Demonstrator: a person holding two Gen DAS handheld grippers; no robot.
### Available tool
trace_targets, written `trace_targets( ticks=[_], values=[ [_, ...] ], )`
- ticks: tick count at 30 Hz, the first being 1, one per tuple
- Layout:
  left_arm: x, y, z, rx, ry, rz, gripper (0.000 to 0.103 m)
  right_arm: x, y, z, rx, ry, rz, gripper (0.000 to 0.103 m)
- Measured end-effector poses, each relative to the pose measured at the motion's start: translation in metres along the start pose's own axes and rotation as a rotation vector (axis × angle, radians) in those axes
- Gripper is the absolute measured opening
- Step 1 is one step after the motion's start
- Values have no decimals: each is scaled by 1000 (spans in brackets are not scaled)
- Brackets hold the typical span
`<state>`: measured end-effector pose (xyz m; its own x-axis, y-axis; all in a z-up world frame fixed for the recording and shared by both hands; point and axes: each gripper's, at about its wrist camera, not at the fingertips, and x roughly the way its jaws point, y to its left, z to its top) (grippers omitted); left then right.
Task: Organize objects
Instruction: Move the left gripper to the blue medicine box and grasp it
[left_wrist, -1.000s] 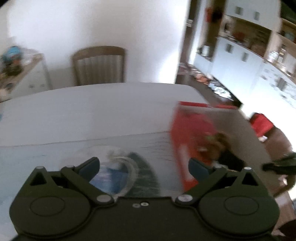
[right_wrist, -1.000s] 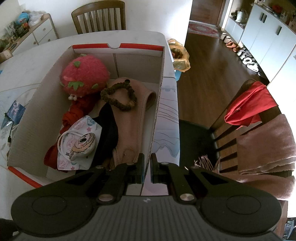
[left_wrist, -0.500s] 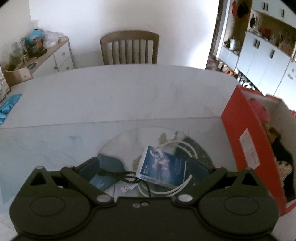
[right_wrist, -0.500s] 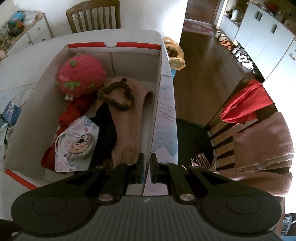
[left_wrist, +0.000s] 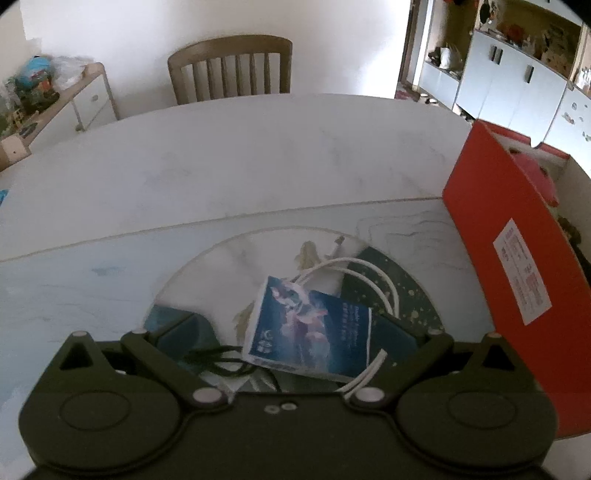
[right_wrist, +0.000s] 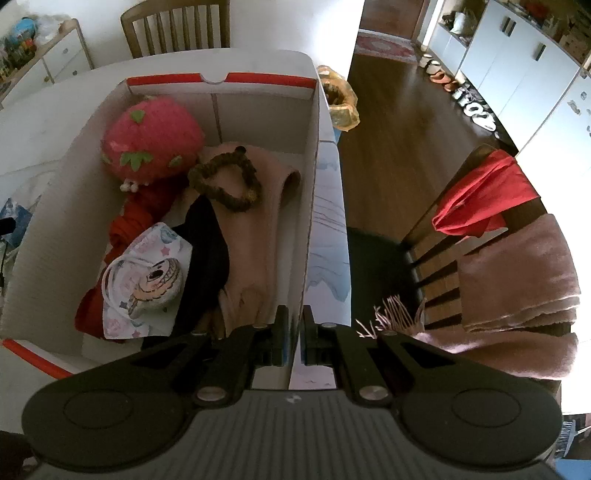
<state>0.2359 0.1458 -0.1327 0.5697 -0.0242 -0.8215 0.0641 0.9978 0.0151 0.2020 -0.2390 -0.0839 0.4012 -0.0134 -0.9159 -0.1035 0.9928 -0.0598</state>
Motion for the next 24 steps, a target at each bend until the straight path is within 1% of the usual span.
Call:
trace_targets(
  ticks=[6, 9, 10, 12, 13, 14, 16, 19, 24],
  values=[
    [10, -13, -3, 67, 7, 16, 101, 1, 0, -1, 2, 7, -5, 5],
    [12, -16, -2, 82, 5, 26, 100, 1, 0, -1, 2, 7, -5, 5],
    [14, -17, -2, 84, 8, 33, 98, 1, 0, -1, 2, 7, -5, 5],
    [20, -19, -2, 99, 32, 44, 88, 1, 0, -1, 2, 7, -5, 5],
    [22, -19, -2, 106, 41, 44, 85, 1, 0, -1, 2, 8, -4, 5],
    [23, -20, -2, 111, 48, 45, 80, 2, 0, -1, 3, 9, -3, 5],
    [25, -22, -4, 120, 52, 57, 77, 2, 0, -1, 3, 8, -2, 5],
    [22, -21, -4, 109, 43, 51, 76, 3, 0, -1, 5, 8, -1, 5],
    [7, -14, -1, 87, 15, 50, 76, 4, 0, -1, 3, 6, 1, 5]
  ],
)
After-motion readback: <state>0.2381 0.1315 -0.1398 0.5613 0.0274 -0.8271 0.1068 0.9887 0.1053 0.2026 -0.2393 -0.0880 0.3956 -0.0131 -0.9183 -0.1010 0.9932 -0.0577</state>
